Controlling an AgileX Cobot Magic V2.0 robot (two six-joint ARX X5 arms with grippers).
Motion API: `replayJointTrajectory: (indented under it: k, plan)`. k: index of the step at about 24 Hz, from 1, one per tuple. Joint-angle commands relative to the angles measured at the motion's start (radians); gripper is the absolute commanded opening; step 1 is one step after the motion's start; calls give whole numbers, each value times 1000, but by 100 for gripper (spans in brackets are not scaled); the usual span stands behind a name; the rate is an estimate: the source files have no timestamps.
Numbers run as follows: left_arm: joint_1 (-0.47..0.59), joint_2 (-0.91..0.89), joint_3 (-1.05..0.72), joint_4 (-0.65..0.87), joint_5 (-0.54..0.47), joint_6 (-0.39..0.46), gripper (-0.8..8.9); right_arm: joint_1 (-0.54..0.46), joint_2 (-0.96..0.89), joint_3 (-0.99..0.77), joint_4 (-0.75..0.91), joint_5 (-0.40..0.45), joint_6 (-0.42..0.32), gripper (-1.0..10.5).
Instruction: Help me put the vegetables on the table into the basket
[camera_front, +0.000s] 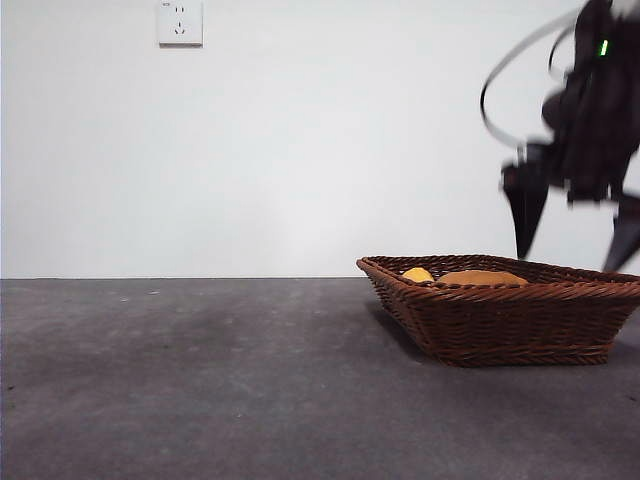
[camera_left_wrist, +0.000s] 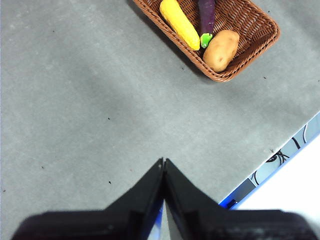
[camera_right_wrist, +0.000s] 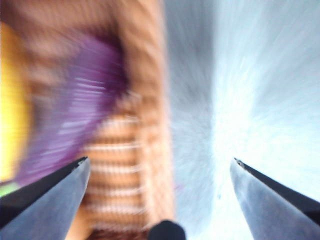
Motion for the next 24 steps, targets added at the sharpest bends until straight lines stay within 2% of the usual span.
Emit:
replayJointTrajectory:
  k: [1,3,4,5,7,8,13,16,20,24]
  plan:
    - [-3,-3,-4,2,-2,18,-5,5,-115,-2,-11,2,23,472]
    - [-3,-3,-4,2,-2,18,-5,13,-230,-2,-33,16,17,466]
    - [-3,-7,-4,2,-2,18,-5,17,-295,-2,-44,27,17,416]
    - [-3,-9,-4,2,-2,18,-5,18,-345,-2,-55,28,17,326]
    - [-3,-18,-4,2,1,18,-5,18,-463,-2,-84,36,24,57]
    - [-3,-25,-4,2,3,18,-5,18,-524,-2,-100,36,24,-19]
    - [-3,-76,-4,2,5,18,-5,18,-834,-2,-199,117,24,-8]
    - [-3,-96,-4,2,5,18,-7,18,-995,-2,-200,121,42,-1]
    - [-3,-103,-4,2,5,19,-7,18,-1130,-2,-200,121,54,0]
    - [-3,-103,-4,2,5,18,-4,18,-1173,-1,-200,124,49,-1]
